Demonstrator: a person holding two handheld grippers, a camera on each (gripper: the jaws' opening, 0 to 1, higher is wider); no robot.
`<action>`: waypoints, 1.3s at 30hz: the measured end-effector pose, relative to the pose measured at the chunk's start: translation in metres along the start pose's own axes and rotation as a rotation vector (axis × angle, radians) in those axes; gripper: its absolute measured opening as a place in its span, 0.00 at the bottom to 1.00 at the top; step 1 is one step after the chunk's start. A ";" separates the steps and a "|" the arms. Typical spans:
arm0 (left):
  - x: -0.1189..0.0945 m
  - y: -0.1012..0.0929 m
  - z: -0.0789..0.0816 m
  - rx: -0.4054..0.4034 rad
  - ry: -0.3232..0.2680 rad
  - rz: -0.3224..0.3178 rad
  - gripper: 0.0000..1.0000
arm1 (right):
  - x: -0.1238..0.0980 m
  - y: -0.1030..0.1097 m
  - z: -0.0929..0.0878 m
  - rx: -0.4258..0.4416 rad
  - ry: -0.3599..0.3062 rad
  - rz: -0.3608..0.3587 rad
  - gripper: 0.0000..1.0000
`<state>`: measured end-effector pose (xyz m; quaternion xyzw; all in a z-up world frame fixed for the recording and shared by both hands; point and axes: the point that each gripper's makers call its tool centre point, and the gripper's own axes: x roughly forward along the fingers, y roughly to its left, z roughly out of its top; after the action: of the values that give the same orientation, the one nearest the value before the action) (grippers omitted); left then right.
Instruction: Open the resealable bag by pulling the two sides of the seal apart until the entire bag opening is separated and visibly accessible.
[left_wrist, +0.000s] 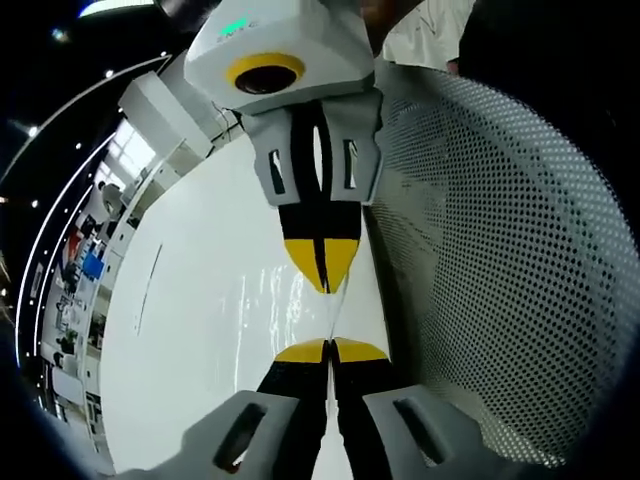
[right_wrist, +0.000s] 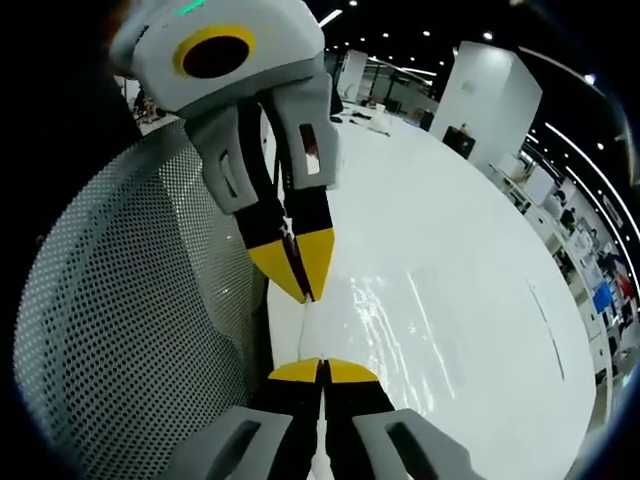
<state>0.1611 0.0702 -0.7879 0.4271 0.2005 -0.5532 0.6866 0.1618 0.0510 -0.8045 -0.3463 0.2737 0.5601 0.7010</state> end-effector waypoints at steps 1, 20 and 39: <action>0.000 0.000 0.000 0.001 0.000 -0.001 0.00 | 0.000 0.000 0.000 0.000 0.001 -0.001 0.00; 0.007 -0.006 0.023 0.056 -0.025 0.036 0.06 | 0.002 -0.006 0.004 -0.002 -0.004 0.006 0.00; 0.006 0.008 0.008 0.085 0.030 0.146 0.00 | -0.003 -0.021 0.025 0.049 -0.092 -0.049 0.00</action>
<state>0.1685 0.0603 -0.7854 0.4775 0.1553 -0.5032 0.7033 0.1812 0.0665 -0.7836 -0.3094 0.2461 0.5514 0.7346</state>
